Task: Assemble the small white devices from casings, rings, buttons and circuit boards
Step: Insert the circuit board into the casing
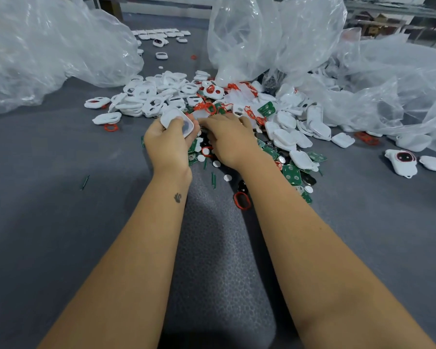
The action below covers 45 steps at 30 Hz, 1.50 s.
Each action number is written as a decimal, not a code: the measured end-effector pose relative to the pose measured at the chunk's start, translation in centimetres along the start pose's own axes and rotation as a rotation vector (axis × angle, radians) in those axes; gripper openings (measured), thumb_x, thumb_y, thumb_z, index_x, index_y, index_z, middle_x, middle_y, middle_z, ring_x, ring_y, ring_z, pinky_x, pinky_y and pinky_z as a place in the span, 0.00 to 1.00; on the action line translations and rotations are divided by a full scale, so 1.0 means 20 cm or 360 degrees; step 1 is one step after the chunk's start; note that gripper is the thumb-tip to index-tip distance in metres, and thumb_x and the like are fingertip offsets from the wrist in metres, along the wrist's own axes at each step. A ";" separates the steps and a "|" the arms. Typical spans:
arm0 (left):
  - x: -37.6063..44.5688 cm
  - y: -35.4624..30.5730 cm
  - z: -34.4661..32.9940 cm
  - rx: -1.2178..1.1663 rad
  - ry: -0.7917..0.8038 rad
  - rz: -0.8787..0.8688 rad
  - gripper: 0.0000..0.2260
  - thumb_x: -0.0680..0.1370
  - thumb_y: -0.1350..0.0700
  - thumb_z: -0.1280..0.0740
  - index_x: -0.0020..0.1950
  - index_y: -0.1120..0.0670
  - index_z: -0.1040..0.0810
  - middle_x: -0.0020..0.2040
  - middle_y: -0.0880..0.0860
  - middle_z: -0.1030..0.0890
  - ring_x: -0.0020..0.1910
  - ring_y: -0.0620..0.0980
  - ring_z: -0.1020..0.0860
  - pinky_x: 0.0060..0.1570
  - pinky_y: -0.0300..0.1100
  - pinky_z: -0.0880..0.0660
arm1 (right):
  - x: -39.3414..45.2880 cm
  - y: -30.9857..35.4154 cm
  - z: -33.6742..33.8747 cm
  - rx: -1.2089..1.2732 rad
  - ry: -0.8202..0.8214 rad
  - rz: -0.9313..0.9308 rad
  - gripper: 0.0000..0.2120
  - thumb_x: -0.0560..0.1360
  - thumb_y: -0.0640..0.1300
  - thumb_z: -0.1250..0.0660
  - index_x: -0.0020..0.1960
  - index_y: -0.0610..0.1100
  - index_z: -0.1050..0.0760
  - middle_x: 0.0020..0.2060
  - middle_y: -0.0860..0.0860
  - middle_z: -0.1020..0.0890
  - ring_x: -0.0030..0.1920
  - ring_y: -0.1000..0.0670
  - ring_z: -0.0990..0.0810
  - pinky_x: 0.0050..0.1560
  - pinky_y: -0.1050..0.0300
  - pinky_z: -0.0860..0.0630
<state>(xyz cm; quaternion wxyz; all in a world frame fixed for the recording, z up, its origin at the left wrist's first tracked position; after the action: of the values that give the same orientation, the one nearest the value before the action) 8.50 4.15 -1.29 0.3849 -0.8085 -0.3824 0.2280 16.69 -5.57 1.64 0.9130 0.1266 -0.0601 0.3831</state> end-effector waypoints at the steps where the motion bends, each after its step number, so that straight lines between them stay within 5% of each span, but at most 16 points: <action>1: 0.00 0.00 0.00 0.0001 0.0006 0.0006 0.08 0.78 0.71 0.40 0.45 0.63 0.23 0.39 0.57 0.22 0.33 0.45 0.20 0.41 0.39 0.20 | 0.00 0.01 0.02 -0.0060 -0.0050 0.0010 0.21 0.81 0.40 0.45 0.72 0.54 0.32 0.66 0.51 0.27 0.69 0.47 0.35 0.70 0.46 0.46; 6: -0.02 0.02 -0.04 0.0034 0.0062 0.0064 0.09 0.78 0.70 0.40 0.43 0.62 0.23 0.40 0.57 0.21 0.40 0.51 0.20 0.40 0.39 0.20 | -0.05 0.01 0.14 -0.0013 -0.0366 -0.0009 0.13 0.80 0.47 0.41 0.59 0.52 0.21 0.55 0.52 0.22 0.61 0.47 0.30 0.66 0.49 0.42; 10: -0.05 0.03 -0.09 0.0081 0.0188 0.0097 0.09 0.78 0.70 0.40 0.44 0.61 0.22 0.45 0.59 0.21 0.40 0.49 0.20 0.41 0.39 0.20 | -0.16 -0.06 0.23 0.0581 -0.0559 -0.0102 0.10 0.78 0.41 0.38 0.54 0.43 0.19 0.48 0.49 0.18 0.50 0.48 0.24 0.53 0.54 0.30; 13: -0.08 0.06 -0.12 0.0145 0.0275 0.0122 0.08 0.79 0.69 0.40 0.47 0.61 0.22 0.46 0.59 0.21 0.42 0.51 0.20 0.42 0.39 0.20 | -0.26 -0.16 0.22 0.1053 -0.0591 -0.0295 0.13 0.76 0.38 0.36 0.57 0.47 0.20 0.37 0.59 0.22 0.37 0.60 0.28 0.40 0.66 0.31; 15: -0.10 0.07 -0.15 0.0214 0.0340 0.0137 0.08 0.79 0.69 0.40 0.46 0.61 0.22 0.45 0.59 0.20 0.42 0.51 0.19 0.41 0.38 0.20 | -0.31 -0.21 0.19 0.1193 -0.0564 -0.0404 0.11 0.74 0.38 0.35 0.54 0.47 0.20 0.30 0.57 0.27 0.32 0.57 0.30 0.36 0.61 0.30; 22: -0.16 0.12 -0.22 0.0381 0.0520 0.0174 0.10 0.80 0.68 0.41 0.45 0.59 0.22 0.42 0.58 0.19 0.44 0.52 0.18 0.39 0.36 0.21 | -0.36 -0.30 0.18 0.1490 -0.0618 -0.0599 0.05 0.76 0.36 0.32 0.50 0.44 0.23 0.34 0.46 0.25 0.37 0.47 0.24 0.48 0.40 0.20; 28: -0.18 0.13 -0.24 0.0417 0.0581 0.0183 0.08 0.80 0.68 0.40 0.48 0.60 0.22 0.42 0.57 0.18 0.42 0.49 0.17 0.41 0.37 0.20 | -0.38 -0.33 0.22 0.1529 -0.0741 -0.0627 0.04 0.77 0.37 0.33 0.50 0.44 0.23 0.43 0.36 0.19 0.39 0.46 0.23 0.47 0.44 0.20; 33: -0.18 0.13 -0.25 0.0460 0.0605 0.0162 0.08 0.80 0.68 0.40 0.51 0.61 0.22 0.45 0.57 0.18 0.44 0.48 0.16 0.44 0.39 0.19 | -0.39 -0.27 0.26 0.1449 -0.0771 -0.0472 0.09 0.76 0.40 0.32 0.55 0.48 0.22 0.38 0.54 0.23 0.39 0.55 0.26 0.44 0.59 0.25; 36: -0.16 0.13 -0.22 0.0493 0.0548 0.0152 0.08 0.80 0.67 0.39 0.51 0.59 0.21 0.48 0.57 0.18 0.47 0.50 0.17 0.47 0.42 0.19 | -0.38 -0.22 0.24 0.1570 -0.0692 -0.0393 0.11 0.80 0.44 0.36 0.61 0.47 0.21 0.49 0.58 0.20 0.51 0.60 0.24 0.56 0.65 0.27; 39: -0.15 0.13 -0.22 0.0534 0.0540 0.0165 0.09 0.80 0.67 0.39 0.48 0.57 0.21 0.45 0.55 0.18 0.45 0.50 0.19 0.47 0.42 0.18 | -0.36 -0.20 0.24 0.1620 -0.0645 -0.0360 0.14 0.81 0.38 0.40 0.64 0.45 0.22 0.60 0.52 0.19 0.62 0.56 0.24 0.66 0.55 0.28; 41: -0.15 0.14 -0.22 0.0544 0.0539 0.0173 0.09 0.80 0.67 0.39 0.49 0.58 0.21 0.46 0.57 0.19 0.46 0.51 0.19 0.46 0.42 0.18 | -0.35 -0.21 0.23 0.1646 -0.0642 -0.0348 0.16 0.80 0.34 0.40 0.63 0.44 0.22 0.54 0.51 0.17 0.56 0.55 0.21 0.63 0.53 0.24; 43: -0.15 0.14 -0.22 0.0554 0.0556 0.0176 0.08 0.80 0.67 0.39 0.52 0.60 0.21 0.47 0.58 0.18 0.46 0.52 0.19 0.48 0.44 0.18 | -0.36 -0.24 0.23 0.1799 -0.0664 -0.0353 0.17 0.78 0.33 0.36 0.64 0.46 0.24 0.41 0.52 0.17 0.44 0.56 0.20 0.51 0.61 0.22; 45: -0.15 0.14 -0.23 0.0548 0.0590 0.0181 0.08 0.80 0.67 0.39 0.52 0.60 0.21 0.46 0.57 0.17 0.45 0.51 0.18 0.48 0.45 0.18 | -0.35 -0.27 0.22 0.1959 -0.0656 -0.0387 0.19 0.75 0.33 0.32 0.64 0.44 0.25 0.39 0.52 0.18 0.41 0.56 0.21 0.45 0.66 0.24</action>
<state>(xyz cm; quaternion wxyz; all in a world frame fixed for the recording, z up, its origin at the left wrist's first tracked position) 10.85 -1.44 -0.56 0.5669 -0.7793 -0.2147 0.1589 15.56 -15.24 3.33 0.6804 0.7021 0.0111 0.2096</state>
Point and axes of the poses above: each hand's wrist, its own x-axis towards the middle knuckle, its own z-axis out of the back of the hand, y = z × x, the point moved 10 cm from there along x, towards the middle knuckle
